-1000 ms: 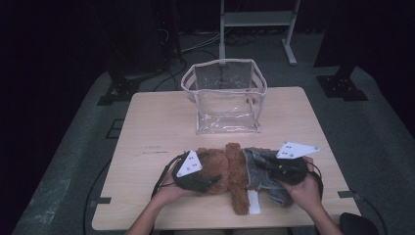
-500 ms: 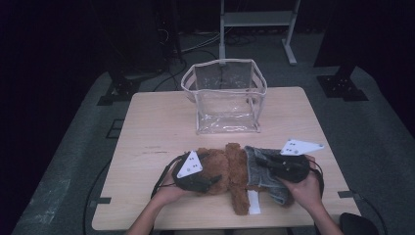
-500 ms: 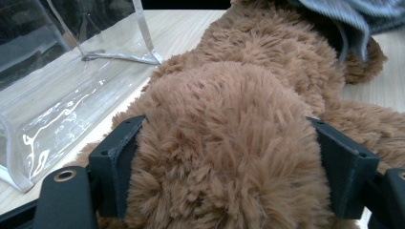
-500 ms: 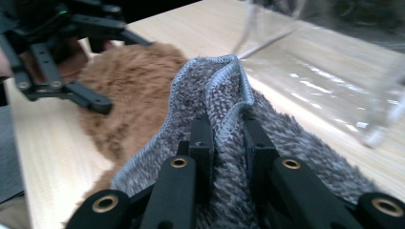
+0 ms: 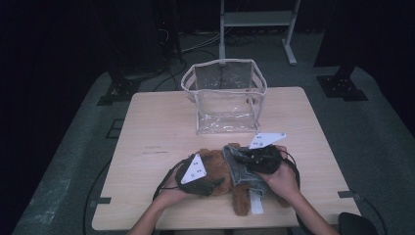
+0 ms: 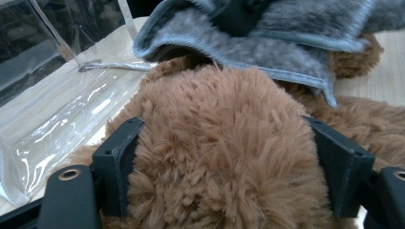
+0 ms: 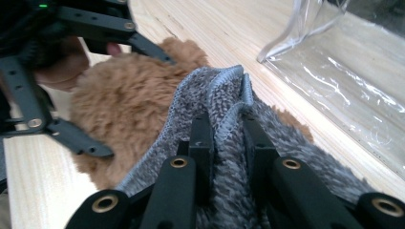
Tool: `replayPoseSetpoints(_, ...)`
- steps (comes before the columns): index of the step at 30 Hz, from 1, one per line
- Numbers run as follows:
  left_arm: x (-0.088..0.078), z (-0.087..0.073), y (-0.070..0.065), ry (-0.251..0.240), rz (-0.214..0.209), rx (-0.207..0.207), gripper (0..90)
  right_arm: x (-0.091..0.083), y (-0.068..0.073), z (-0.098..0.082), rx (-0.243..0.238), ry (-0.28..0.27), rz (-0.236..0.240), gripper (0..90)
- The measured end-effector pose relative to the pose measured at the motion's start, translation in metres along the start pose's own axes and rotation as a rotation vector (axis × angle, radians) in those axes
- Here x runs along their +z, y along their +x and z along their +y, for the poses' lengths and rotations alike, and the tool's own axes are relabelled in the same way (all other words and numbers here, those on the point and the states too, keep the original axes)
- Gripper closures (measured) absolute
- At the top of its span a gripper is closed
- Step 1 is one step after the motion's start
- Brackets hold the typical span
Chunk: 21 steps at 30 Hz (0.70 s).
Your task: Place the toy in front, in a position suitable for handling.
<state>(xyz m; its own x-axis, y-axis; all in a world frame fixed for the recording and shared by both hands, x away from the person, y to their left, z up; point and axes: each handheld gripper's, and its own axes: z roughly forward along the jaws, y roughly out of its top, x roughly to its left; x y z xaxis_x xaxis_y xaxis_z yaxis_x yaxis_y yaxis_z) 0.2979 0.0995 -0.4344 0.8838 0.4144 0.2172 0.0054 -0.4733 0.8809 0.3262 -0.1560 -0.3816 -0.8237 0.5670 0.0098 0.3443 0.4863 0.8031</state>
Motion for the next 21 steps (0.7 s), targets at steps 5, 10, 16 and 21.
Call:
replayPoseSetpoints(5, 0.000, 0.000, -0.001, -0.002, -0.004, 0.009, 22.9, -0.014, -0.022, -0.003, 0.036, 0.013, -0.049, 77.1)
replayPoseSetpoints(10, 0.001, 0.001, -0.003, -0.006, -0.012, 0.037, 22.8, -0.018, -0.028, 0.001, 0.064, 0.022, -0.035, 77.0)
replayPoseSetpoints(16, 0.000, -0.001, -0.003, -0.010, -0.018, 0.040, 22.9, 0.000, -0.029, 0.008, 0.040, 0.078, -0.018, 76.8)
replayPoseSetpoints(21, 0.000, 0.000, -0.002, 0.001, -0.011, 0.043, 23.1, -0.013, -0.054, -0.006, 0.106, 0.071, -0.070, 76.6)
